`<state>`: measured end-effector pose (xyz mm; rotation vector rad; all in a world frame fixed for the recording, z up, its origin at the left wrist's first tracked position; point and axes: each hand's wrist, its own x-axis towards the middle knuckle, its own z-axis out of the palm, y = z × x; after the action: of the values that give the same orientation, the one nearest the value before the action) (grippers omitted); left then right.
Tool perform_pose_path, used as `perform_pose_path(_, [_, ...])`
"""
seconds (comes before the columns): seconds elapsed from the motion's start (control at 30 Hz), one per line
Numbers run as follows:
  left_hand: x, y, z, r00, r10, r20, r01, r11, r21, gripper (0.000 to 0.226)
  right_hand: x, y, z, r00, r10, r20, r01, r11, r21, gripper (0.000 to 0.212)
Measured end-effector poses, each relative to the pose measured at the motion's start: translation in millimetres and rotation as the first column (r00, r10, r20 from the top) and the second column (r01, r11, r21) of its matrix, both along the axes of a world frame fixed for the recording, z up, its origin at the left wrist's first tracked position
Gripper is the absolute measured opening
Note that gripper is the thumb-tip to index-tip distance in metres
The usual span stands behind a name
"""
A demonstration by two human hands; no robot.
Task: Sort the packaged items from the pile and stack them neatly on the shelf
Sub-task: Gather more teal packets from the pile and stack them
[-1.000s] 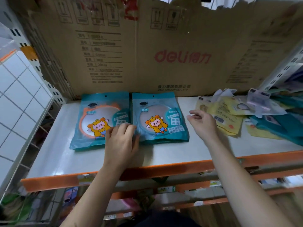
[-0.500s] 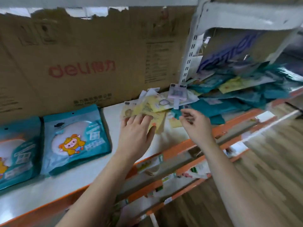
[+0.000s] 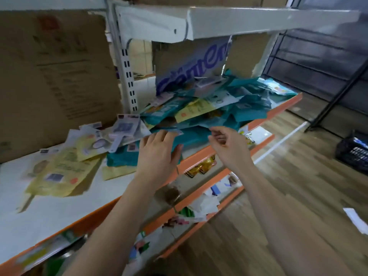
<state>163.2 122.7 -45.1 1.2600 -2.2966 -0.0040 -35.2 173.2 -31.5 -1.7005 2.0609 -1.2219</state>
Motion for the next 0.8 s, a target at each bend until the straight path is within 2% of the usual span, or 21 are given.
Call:
perform_pose_path(0.13, [-57.2,-26.3,1.7,0.997,-0.077,-0.02,0.077,0.997,0.012,0.044,-51.4,-10.6,-3.8,0.997,-0.068,0.026,0.069,0.997,-0.026,0.027])
perform_pose_path(0.3, [-132.0,-72.3,4.7,0.984,-0.137,-0.116,0.129,0.989,-0.077,0.04,-121.3,-45.1,-2.6,0.993,-0.117,-0.013,0.116,0.992,-0.042,0.026])
perform_pose_path(0.47, [-202.2,-125.2,13.5,0.989,-0.101,-0.106,0.085,0.986,-0.143,0.045,-189.0,-99.1,8.3,0.988,-0.138,-0.069,0.132,0.987,-0.089,0.017])
perform_pose_path(0.57, [-230.6,-157.5,19.1,0.994,-0.011,-0.111,-0.02,0.961,-0.276,0.033,-223.4,-132.5,12.2,0.988,-0.142,-0.055,0.139,0.988,-0.061,0.019])
perform_pose_path(0.67, [-246.9,-182.7,27.5,0.988,0.03,-0.149,-0.085,0.92,-0.383,0.027,-253.1,-163.6,10.3,0.992,-0.119,-0.033,0.114,0.984,-0.137,0.02])
perform_pose_path(0.8, [-263.1,-199.0,37.3,0.991,0.073,-0.113,-0.107,0.936,-0.336,0.029,-286.0,-199.8,9.0,0.998,-0.061,-0.011,0.058,0.981,-0.184,0.023])
